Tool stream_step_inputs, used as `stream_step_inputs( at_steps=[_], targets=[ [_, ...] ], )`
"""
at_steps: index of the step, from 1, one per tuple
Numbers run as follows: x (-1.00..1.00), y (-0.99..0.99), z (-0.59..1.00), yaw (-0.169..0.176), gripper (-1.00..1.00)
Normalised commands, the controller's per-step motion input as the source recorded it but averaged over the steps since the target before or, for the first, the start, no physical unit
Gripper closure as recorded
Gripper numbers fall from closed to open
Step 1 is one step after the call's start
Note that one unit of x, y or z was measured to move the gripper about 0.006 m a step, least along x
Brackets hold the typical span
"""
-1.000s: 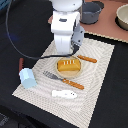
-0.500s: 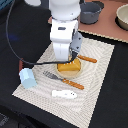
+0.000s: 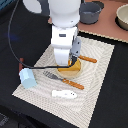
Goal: Interact with the objects in diverse but meaningful ways.
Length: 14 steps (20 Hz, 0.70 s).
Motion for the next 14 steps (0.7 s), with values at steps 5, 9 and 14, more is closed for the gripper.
stream_step_inputs(
  at_steps=[5, 9, 14],
  targets=[
    [0.40, -0.18, 0.00, 0.000, -1.00],
    [0.44, -0.19, 0.00, 0.000, -1.00],
    [0.35, -0.15, -0.05, 0.000, -1.00]
  ],
)
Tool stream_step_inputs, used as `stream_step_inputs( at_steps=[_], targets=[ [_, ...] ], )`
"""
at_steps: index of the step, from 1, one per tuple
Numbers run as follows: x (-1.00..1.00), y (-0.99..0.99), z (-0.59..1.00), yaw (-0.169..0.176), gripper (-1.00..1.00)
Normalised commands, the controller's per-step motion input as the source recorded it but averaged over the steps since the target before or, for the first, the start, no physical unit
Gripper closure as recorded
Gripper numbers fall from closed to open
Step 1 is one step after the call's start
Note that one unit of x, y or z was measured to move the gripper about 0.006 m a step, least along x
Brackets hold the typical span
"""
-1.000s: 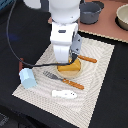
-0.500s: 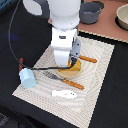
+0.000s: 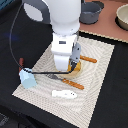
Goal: Interact with the objects in diverse but meaningful ways.
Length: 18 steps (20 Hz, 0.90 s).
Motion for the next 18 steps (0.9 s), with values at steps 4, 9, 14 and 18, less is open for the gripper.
stream_step_inputs(
  at_steps=[4, 9, 14, 18],
  targets=[
    [0.27, -0.08, -0.13, 0.000, -1.00],
    [0.28, -0.05, -0.12, 0.001, -1.00],
    [0.30, -0.07, -0.07, 0.004, 1.00],
    [0.32, -0.10, 0.00, 0.012, 1.00]
  ],
)
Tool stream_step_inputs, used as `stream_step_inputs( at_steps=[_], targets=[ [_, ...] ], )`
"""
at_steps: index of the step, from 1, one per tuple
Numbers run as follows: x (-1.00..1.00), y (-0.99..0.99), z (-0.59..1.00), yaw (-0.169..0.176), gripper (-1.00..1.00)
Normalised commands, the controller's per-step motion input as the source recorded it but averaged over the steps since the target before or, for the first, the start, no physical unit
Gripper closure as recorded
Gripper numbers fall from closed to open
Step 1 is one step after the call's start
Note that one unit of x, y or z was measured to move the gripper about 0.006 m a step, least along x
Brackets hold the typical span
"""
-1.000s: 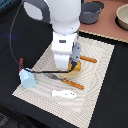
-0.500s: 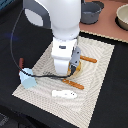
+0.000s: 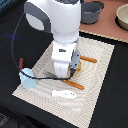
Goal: Interact with the objects in diverse but meaningful ways.
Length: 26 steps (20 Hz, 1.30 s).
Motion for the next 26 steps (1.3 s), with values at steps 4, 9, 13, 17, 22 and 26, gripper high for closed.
stream_step_inputs(
  at_steps=[4, 9, 13, 17, 22, 26],
  targets=[
    [0.36, -0.09, 0.00, 0.014, 1.00],
    [0.38, -0.07, 0.00, 0.011, 1.00],
    [0.40, 0.01, 0.38, 0.020, 1.00],
    [0.22, 0.33, 1.00, 0.047, 1.00],
    [0.03, 0.38, 0.99, 0.086, 1.00],
    [0.00, 0.33, 0.79, 0.110, 1.00]
  ],
)
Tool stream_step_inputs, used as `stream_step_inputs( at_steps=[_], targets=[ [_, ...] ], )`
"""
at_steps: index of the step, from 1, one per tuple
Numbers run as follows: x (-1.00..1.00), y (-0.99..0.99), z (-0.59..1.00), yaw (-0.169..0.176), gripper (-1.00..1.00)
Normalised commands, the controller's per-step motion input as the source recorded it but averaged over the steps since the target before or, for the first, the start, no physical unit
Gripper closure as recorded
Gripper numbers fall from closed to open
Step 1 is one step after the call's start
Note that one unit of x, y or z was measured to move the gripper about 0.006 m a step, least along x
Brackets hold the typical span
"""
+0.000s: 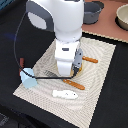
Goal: Interact with the objects in diverse but meaningful ways.
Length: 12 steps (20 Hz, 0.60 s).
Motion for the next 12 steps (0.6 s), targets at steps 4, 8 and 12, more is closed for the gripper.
stream_step_inputs(
  at_steps=[4, 8, 12],
  targets=[
    [0.00, 0.23, 0.58, 0.123, 1.00],
    [-0.03, 0.19, 0.37, 0.153, 1.00],
    [-0.08, 0.28, 0.44, 0.187, 1.00]
  ],
)
